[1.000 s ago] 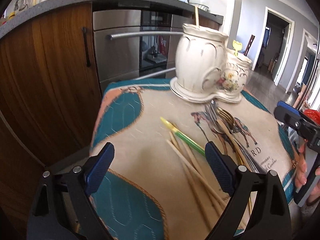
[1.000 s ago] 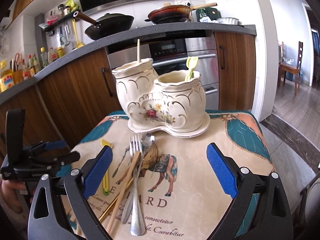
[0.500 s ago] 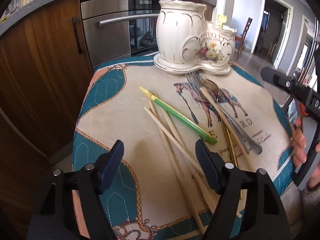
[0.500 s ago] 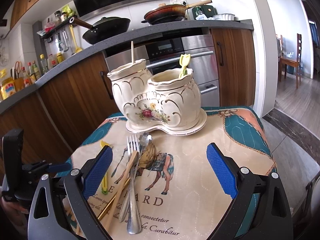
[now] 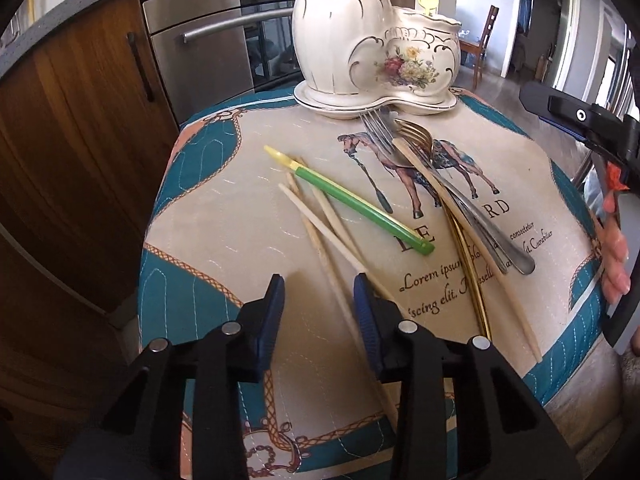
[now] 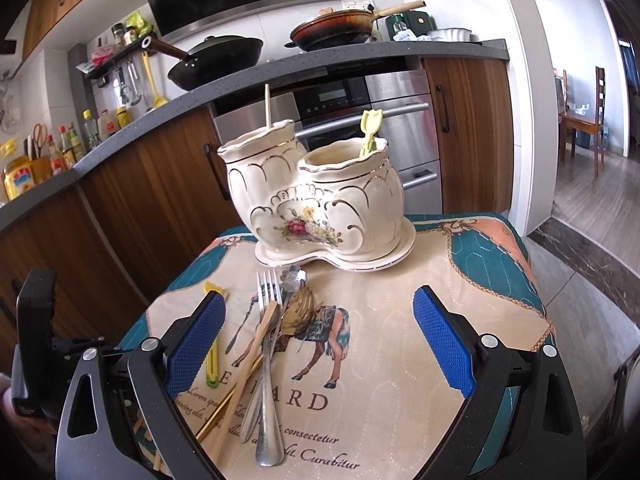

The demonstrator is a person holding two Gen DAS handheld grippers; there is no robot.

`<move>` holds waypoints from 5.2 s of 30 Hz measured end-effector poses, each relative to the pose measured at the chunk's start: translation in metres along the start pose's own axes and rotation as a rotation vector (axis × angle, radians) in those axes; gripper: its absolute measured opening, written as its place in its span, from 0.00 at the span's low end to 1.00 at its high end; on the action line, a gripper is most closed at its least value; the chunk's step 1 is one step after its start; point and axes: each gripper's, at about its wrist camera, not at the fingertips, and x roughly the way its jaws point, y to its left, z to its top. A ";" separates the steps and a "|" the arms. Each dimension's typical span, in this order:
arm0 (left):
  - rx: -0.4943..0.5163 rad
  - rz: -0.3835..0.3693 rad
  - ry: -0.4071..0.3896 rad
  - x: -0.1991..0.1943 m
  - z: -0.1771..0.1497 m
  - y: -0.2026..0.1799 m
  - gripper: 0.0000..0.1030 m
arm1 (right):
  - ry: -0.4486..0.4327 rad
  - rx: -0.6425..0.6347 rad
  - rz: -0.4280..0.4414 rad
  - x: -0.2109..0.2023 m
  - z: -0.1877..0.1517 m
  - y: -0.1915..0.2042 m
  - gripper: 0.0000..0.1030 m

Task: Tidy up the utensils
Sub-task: 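Grasp another wooden chopstick with the left tool while the right tool grasps yellow tongs, then lower chopstick into the tall cup with left tool while right tool drops tongs into small cup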

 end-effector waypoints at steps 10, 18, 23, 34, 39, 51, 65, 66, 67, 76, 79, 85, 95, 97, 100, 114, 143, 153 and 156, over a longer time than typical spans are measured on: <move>-0.071 -0.026 -0.010 0.004 0.005 0.020 0.05 | 0.001 -0.013 0.006 0.000 -0.002 0.004 0.92; -0.133 -0.037 -0.053 -0.001 0.008 0.033 0.05 | 0.016 -0.036 0.026 0.001 -0.004 0.013 0.92; -0.163 -0.041 -0.124 -0.009 0.016 0.043 0.05 | 0.076 -0.056 0.084 0.010 -0.005 0.030 0.89; -0.229 -0.132 -0.215 -0.009 0.024 0.057 0.05 | 0.266 -0.234 0.078 0.062 -0.005 0.094 0.26; -0.242 -0.160 -0.216 -0.007 0.021 0.060 0.05 | 0.353 -0.251 0.068 0.090 -0.009 0.107 0.19; -0.250 -0.162 -0.244 -0.009 0.020 0.065 0.05 | 0.419 -0.244 0.028 0.117 -0.023 0.109 0.14; -0.260 -0.133 -0.307 -0.024 0.021 0.069 0.05 | 0.278 -0.130 0.117 0.072 -0.010 0.092 0.10; -0.264 -0.132 -0.314 -0.026 0.021 0.070 0.05 | 0.261 -0.121 0.125 0.068 -0.007 0.090 0.10; -0.265 -0.127 -0.327 -0.029 0.022 0.071 0.05 | 0.235 -0.105 0.138 0.060 -0.003 0.086 0.10; -0.219 -0.116 -0.478 -0.072 0.046 0.068 0.05 | 0.025 -0.037 0.163 0.000 0.037 0.058 0.10; -0.195 -0.125 -0.512 -0.078 0.062 0.063 0.05 | -0.065 -0.024 0.129 -0.014 0.050 0.045 0.10; -0.182 -0.233 -0.568 -0.075 0.112 0.052 0.05 | -0.171 0.007 0.066 -0.016 0.083 0.009 0.10; -0.198 -0.350 -0.666 -0.057 0.190 0.036 0.05 | -0.254 0.097 0.139 0.026 0.127 -0.024 0.10; -0.200 -0.339 -0.684 -0.049 0.202 0.034 0.05 | -0.263 0.115 0.159 0.040 0.132 -0.028 0.10; -0.194 -0.324 -0.699 -0.034 0.218 0.031 0.05 | -0.255 0.133 0.170 0.058 0.137 -0.030 0.10; -0.142 -0.273 -0.774 -0.007 0.225 0.018 0.05 | -0.249 0.137 0.174 0.096 0.130 -0.036 0.10; -0.045 -0.248 -0.664 -0.010 0.169 0.021 0.05 | -0.260 -0.017 0.054 0.096 0.107 -0.019 0.10; -0.020 -0.222 -0.676 -0.017 0.165 0.018 0.17 | -0.252 -0.015 0.049 0.094 0.105 -0.020 0.10; -0.020 -0.233 -0.688 -0.022 0.163 0.019 0.17 | -0.249 -0.025 0.041 0.092 0.104 -0.020 0.10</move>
